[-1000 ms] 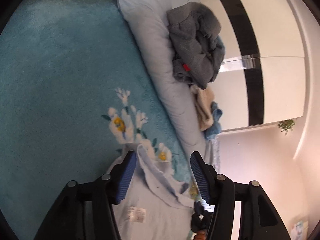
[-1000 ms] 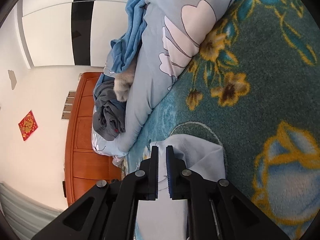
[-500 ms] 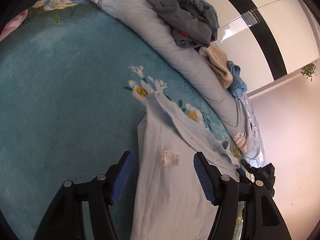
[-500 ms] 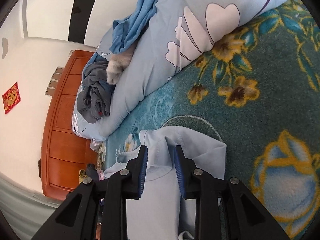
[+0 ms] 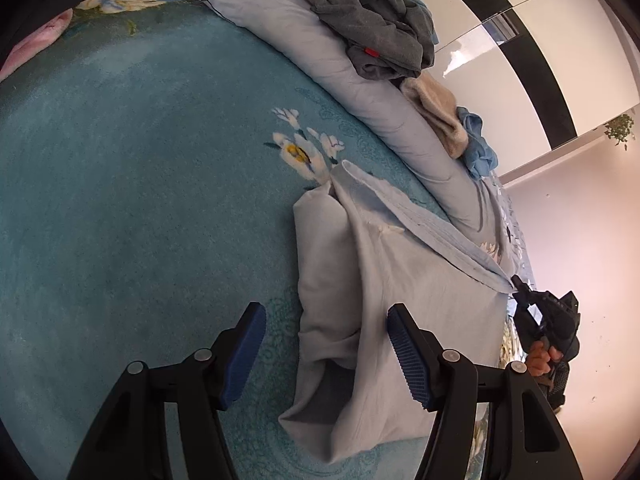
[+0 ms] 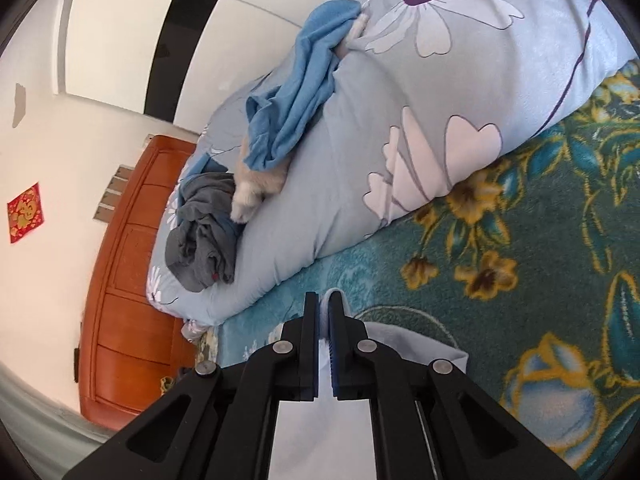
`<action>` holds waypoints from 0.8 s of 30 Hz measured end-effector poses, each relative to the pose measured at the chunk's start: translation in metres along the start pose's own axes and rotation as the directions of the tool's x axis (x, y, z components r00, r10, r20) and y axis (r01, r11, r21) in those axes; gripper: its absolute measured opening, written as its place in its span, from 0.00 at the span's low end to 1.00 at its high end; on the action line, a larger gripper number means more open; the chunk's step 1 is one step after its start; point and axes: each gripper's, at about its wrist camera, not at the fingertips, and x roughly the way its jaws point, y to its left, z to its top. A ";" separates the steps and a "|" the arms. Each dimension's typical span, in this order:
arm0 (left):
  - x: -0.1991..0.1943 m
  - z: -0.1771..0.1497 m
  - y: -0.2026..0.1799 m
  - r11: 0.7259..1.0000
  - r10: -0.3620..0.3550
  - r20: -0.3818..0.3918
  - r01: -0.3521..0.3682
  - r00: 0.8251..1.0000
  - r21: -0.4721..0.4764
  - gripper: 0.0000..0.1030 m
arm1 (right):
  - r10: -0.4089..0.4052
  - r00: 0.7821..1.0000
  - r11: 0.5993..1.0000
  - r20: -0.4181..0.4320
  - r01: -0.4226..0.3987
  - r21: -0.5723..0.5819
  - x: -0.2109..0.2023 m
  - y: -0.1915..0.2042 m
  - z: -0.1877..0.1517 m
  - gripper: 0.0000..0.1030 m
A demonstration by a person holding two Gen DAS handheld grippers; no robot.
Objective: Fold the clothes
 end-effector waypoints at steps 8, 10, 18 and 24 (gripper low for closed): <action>-0.003 -0.016 0.000 1.000 -0.028 -0.010 0.028 1.000 0.002 0.65 | -0.021 0.999 1.000 -0.045 0.020 -0.018 -0.004 -0.012 -0.013 0.33; -0.006 -0.022 -0.002 0.999 -0.037 -0.010 0.037 0.999 0.019 0.65 | -0.017 0.999 0.997 -0.050 0.013 -0.079 -0.022 -0.010 -0.024 0.34; -0.012 -0.037 -0.018 0.985 -0.052 0.019 0.048 0.998 0.164 0.63 | -0.045 0.982 0.951 -0.185 -0.015 -0.309 -0.081 -0.020 -0.110 0.34; -0.009 -0.037 -0.021 0.982 -0.073 0.021 0.068 0.997 0.174 0.40 | -0.038 0.965 0.948 -0.258 -0.047 -0.316 -0.072 -0.033 -0.141 0.33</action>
